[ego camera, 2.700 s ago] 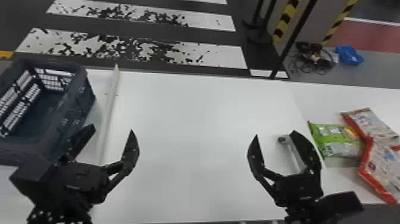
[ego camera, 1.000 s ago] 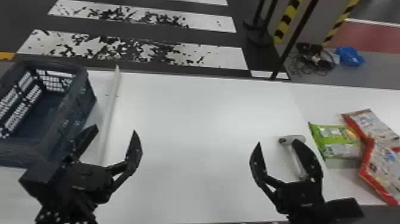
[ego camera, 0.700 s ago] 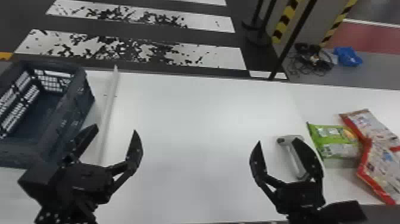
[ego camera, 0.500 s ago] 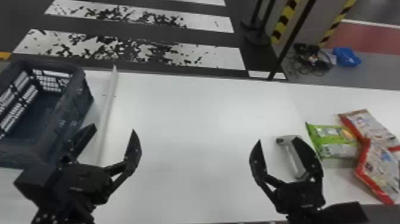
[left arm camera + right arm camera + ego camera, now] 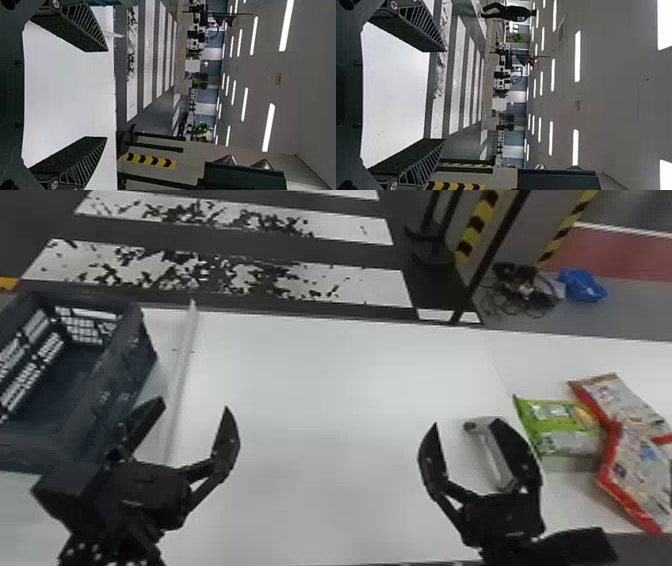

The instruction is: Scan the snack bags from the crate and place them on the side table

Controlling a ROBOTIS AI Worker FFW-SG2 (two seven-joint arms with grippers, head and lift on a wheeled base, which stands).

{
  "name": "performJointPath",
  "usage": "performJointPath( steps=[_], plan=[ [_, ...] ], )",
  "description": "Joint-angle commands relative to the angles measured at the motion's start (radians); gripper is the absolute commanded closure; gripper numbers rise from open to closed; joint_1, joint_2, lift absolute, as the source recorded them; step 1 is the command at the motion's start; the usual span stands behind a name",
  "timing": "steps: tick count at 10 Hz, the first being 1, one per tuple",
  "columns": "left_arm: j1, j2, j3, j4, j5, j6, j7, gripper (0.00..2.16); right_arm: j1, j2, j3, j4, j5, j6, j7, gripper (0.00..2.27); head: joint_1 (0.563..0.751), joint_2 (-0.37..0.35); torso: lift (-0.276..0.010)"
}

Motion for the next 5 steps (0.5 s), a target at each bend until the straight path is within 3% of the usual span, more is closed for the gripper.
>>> performJointPath(
  steps=[1, 5],
  plan=[
    [-0.006, -0.003, -0.002, 0.003, 0.000, 0.008, 0.000, 0.08, -0.004, 0.000, 0.001, 0.000, 0.000, 0.004, 0.001, 0.08, 0.695, -0.169, -0.094],
    [-0.015, -0.003, -0.002, 0.021, 0.000, 0.008, 0.006, 0.08, -0.012, -0.002, 0.001, 0.012, -0.008, 0.004, 0.001, 0.08, 0.695, -0.169, -0.094]
  ],
)
